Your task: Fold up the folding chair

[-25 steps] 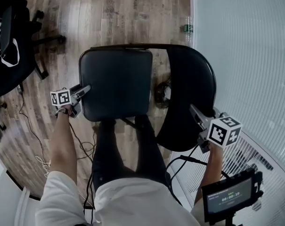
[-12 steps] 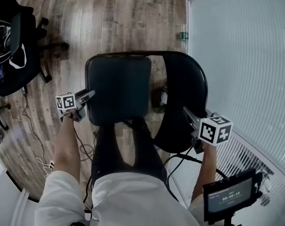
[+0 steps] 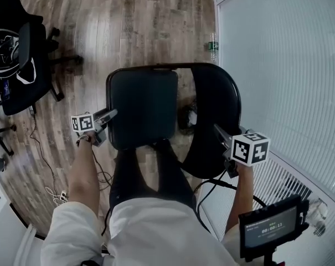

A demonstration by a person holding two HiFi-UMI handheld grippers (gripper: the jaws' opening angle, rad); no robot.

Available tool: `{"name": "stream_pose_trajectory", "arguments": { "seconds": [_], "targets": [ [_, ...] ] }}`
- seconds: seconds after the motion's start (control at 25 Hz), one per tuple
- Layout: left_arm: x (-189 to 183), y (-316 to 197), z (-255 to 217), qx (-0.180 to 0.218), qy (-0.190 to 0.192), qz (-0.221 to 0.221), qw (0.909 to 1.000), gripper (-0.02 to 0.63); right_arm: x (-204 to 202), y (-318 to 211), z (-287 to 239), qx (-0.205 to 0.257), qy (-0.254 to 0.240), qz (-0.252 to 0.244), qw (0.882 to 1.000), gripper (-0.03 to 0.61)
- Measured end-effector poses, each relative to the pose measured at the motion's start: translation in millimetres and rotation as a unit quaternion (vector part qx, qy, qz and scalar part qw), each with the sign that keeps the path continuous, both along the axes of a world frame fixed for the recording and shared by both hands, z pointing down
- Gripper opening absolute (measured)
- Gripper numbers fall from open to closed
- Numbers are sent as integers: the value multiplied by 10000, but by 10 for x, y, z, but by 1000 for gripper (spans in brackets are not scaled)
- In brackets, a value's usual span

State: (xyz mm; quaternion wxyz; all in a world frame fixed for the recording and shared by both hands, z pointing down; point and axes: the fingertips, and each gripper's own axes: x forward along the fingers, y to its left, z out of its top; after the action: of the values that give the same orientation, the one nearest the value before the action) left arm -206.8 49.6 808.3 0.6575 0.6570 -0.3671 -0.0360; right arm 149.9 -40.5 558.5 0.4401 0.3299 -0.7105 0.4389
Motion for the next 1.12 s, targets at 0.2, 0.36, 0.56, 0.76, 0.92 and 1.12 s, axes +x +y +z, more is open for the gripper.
{"name": "stream_pose_trajectory", "arguments": {
  "seconds": [0.2,0.36,0.56,0.76,0.92,1.12],
  "targets": [
    [86,-88,-253,25,223,6,9997,273,-28,-63,-209,-6,63,21,10000,100],
    [166,-104,-379,40,261,-3,9997,270,-15,-71,-287,-14,51,32,10000,100],
    [255,-125,-449,122,283,-17,9995,272,-5,-63,-305,7,-102,69,9999,85],
    [403,-127,-548,182,406,-53,9990,272,53,-42,-299,50,-125,59,9999,84],
    [526,-180,-620,269,512,-33,9983,272,99,-43,-265,83,-109,68,9999,85],
    [589,-192,-663,266,606,-57,9978,265,59,-69,-219,99,-81,40,9999,86]
  ]
}}
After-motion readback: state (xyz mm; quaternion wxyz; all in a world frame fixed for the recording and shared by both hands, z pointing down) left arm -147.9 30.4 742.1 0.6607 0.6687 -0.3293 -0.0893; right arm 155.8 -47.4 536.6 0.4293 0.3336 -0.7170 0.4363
